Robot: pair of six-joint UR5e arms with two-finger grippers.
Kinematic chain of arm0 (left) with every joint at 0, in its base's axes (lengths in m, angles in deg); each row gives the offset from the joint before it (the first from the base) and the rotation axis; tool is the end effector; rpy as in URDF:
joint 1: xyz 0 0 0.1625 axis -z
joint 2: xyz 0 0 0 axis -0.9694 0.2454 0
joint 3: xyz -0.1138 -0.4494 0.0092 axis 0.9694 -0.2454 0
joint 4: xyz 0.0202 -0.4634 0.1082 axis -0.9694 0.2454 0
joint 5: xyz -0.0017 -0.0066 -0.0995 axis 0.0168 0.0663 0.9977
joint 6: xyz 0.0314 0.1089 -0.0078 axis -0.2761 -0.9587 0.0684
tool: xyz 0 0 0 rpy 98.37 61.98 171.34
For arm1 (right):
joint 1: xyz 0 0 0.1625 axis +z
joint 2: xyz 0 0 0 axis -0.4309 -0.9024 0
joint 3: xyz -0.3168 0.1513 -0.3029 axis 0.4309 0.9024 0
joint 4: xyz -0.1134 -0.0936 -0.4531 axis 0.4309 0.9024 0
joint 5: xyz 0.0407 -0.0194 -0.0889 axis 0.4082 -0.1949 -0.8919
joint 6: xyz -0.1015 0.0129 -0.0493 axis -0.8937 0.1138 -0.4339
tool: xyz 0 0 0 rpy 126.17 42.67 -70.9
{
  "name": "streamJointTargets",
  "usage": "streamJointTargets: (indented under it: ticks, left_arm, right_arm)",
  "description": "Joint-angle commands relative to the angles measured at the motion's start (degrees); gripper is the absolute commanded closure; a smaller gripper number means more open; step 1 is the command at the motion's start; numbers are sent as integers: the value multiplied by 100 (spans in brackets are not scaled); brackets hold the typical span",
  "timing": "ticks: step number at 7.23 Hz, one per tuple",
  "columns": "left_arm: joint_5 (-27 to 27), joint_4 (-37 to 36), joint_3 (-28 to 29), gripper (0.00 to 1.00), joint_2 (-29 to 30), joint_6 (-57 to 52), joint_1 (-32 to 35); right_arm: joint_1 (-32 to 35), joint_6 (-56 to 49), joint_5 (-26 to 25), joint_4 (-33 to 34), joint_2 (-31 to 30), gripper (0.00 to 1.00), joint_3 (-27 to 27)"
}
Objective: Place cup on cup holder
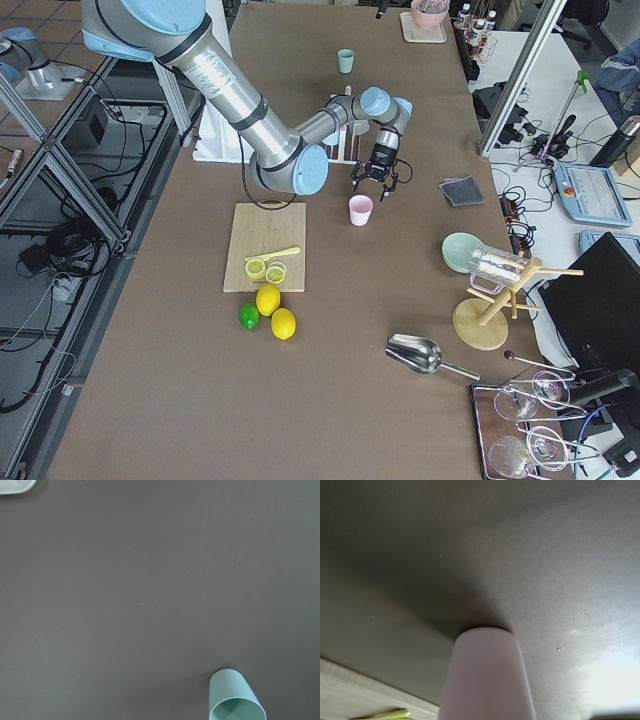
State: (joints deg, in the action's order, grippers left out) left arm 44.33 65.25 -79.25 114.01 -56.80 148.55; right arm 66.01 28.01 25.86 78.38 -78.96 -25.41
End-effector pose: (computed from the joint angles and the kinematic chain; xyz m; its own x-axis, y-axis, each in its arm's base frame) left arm 0.1513 -0.6781 0.4712 0.7548 0.0456 -0.6543 -0.2250 0.9550 -0.1931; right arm -0.5592 -0.6280 0.3638 0.2336 -0.9357 0.2644 0.9684 0.1993 -0.1503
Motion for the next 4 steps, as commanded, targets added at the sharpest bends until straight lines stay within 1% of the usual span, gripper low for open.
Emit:
streamJointTargets:
  ticks: [1,2,3,4]
  left_arm:
    - [-12,181,458,2,199,-12,-577]
    - [-3,182,661,2,218,-369,-640]
    - [6,173,1194,2,497,-921,-771]
    - [-3,173,1626,2,743,-970,-911]
  right_arm:
    - [-23,-87,-32,-89,-14,0,84]
    - [-32,-96,-32,-89,-14,0,93]
    - [-76,-174,-32,-98,-40,0,127]
    - [-93,-210,-32,-116,-57,0,128]
